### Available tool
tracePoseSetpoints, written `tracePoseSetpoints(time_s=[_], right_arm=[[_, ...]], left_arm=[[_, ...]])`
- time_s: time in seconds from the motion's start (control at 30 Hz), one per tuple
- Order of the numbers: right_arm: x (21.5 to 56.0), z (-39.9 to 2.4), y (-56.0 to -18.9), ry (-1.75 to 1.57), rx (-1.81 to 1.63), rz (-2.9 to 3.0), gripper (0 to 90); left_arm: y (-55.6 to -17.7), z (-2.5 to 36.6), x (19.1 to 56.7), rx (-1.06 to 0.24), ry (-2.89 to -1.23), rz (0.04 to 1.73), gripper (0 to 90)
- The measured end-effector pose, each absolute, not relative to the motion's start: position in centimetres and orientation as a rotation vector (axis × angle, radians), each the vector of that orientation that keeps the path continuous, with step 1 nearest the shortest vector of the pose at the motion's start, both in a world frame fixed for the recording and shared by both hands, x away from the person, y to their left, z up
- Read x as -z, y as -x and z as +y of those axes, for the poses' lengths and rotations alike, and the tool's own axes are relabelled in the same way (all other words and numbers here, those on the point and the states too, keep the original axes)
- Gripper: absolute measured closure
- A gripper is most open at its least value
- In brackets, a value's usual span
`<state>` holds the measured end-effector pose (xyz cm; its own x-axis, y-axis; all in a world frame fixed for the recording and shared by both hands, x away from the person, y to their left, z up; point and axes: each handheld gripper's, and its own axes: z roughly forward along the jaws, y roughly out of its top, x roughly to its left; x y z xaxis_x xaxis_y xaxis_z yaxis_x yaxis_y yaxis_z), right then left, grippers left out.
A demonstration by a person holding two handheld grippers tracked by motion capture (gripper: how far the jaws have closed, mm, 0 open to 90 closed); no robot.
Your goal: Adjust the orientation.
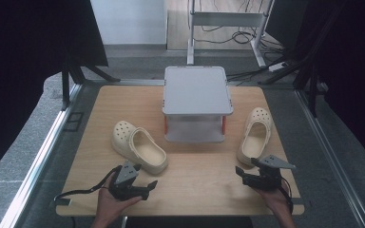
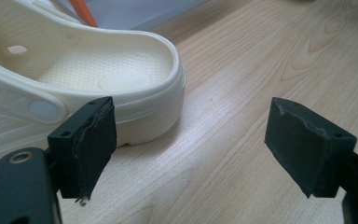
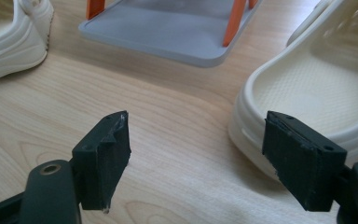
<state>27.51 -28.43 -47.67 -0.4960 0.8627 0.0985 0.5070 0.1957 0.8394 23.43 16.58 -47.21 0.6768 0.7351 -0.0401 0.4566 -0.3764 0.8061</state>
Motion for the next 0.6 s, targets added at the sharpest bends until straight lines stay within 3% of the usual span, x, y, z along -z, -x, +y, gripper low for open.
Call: tracePoseSetpoints(time_s=[0.6], right_arm=[[46.1,-29.5,-28.0,-1.252,-1.247,2.098,28.0]], left_arm=[[-23.6,16.7,46.9,-0.360,-2.040,0.920,17.0]])
